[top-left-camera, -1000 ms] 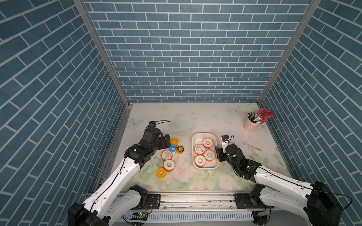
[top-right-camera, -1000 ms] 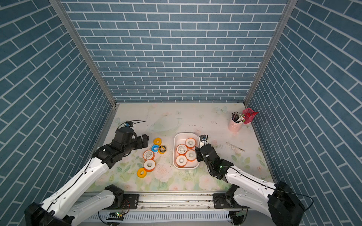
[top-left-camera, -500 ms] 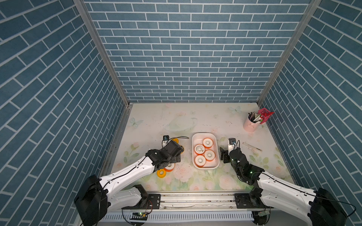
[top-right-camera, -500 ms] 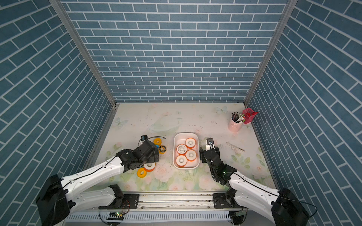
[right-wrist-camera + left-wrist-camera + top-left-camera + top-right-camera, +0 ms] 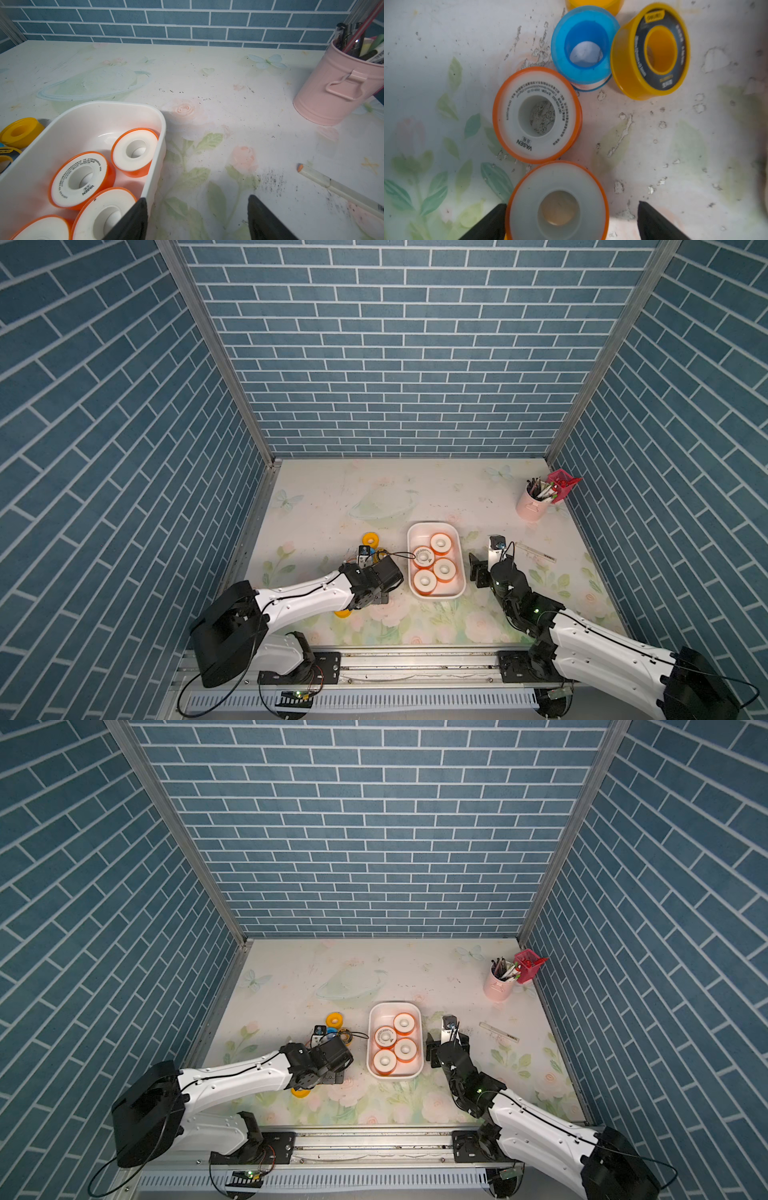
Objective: Put the sealing tape into the storage box
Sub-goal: Pick up the sealing tape at the center of the board.
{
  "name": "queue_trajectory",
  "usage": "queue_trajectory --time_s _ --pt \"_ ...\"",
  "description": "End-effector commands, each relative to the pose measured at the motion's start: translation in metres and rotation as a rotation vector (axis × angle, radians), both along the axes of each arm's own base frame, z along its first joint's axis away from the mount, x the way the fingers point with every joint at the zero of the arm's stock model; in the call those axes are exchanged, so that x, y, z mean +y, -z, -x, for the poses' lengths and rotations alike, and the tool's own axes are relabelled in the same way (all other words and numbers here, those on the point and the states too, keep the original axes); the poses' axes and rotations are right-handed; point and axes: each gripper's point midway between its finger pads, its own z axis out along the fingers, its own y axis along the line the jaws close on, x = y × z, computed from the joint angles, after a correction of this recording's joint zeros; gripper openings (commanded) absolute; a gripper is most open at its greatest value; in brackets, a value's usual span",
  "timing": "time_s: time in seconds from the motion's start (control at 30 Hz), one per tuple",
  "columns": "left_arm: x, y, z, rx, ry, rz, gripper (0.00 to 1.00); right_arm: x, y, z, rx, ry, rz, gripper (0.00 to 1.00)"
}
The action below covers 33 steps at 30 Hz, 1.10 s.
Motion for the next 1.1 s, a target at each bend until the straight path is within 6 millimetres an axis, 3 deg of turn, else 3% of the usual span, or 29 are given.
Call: queue_trajectory --time_s 0.0,0.37,0.63,0.8,1.07 --pt "0.008 0.001 0.003 0.011 -0.015 -0.061 0.98 -0.003 -0.003 -0.003 -0.011 0.034 -0.031 0.76" --pt "0.001 0.003 -0.004 0.002 -0.004 -0.073 0.87 -0.002 -0.003 -0.003 -0.008 0.031 -0.029 0.76" --pt "0.004 0.005 -0.006 0.002 0.0 -0.101 0.85 -0.001 -0.002 -0.004 -0.002 0.028 -0.024 0.76" --pt "0.004 0.007 -0.008 -0.001 -0.001 -0.106 0.77 -0.001 -0.001 -0.004 -0.002 0.03 -0.022 0.76" --pt "-0.013 -0.004 -0.016 -0.024 0.021 -0.041 0.69 -0.001 -0.001 -0.004 0.002 0.028 -0.019 0.76"
